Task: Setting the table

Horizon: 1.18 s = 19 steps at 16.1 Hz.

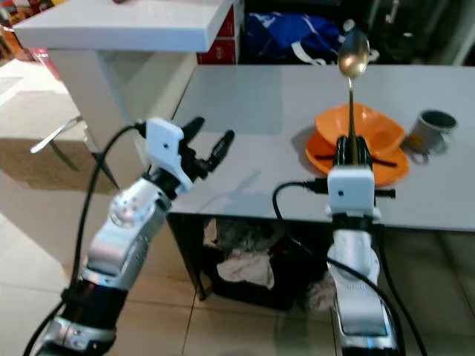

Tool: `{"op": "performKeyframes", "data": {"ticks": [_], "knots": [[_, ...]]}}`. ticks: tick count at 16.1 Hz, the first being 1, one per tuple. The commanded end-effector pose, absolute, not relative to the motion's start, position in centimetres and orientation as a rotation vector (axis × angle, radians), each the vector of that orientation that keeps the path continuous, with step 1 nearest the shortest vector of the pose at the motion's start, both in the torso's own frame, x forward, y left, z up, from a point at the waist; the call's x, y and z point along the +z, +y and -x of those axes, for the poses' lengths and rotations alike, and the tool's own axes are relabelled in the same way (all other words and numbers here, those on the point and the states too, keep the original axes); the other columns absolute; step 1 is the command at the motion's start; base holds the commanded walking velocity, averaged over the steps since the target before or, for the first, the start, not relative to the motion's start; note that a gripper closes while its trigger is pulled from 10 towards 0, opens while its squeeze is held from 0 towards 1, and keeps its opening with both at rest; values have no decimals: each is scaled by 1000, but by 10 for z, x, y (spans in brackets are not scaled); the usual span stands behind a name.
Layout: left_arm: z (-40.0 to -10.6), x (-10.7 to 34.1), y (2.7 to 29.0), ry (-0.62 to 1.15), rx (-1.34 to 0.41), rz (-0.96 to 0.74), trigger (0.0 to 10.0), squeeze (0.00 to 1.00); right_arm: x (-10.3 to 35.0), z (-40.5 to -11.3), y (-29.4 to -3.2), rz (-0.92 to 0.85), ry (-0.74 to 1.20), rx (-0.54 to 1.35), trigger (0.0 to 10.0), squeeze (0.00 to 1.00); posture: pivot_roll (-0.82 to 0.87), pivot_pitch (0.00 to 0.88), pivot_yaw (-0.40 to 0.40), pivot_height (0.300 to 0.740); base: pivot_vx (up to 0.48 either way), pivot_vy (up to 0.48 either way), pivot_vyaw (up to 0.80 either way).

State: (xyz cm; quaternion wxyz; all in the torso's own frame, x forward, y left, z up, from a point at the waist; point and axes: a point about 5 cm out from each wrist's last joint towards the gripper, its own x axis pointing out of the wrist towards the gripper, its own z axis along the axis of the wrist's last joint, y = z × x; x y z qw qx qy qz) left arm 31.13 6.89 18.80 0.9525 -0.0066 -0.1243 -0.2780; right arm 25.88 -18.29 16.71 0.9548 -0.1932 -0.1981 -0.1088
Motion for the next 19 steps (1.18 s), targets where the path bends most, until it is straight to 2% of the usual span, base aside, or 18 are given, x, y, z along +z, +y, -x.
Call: {"op": "performKeyframes", "data": {"ticks": [1,5,11,15,19], "knots": [[-314,184,78,-224,-532,11,10000,0,169,-260,-175,384,-411,-191,0,0,-8,0,78,740,0,0,0],[-316,182,77,-209,-527,-49,10000,0,167,-260,-173,385,-403,-176,0,0,-8,0,78,740,0,170,0],[-319,183,78,-206,-524,-66,10000,0,165,-263,-171,368,-392,-172,0,0,-1,0,82,740,427,90,0],[-319,181,78,-192,-516,-81,10000,0,163,-263,-170,363,-385,-164,0,0,-1,0,82,740,0,0,0],[-318,181,77,-191,-518,-86,10000,0,161,-263,-170,350,-375,-163,0,0,0,0,83,740,477,0,0]]}}
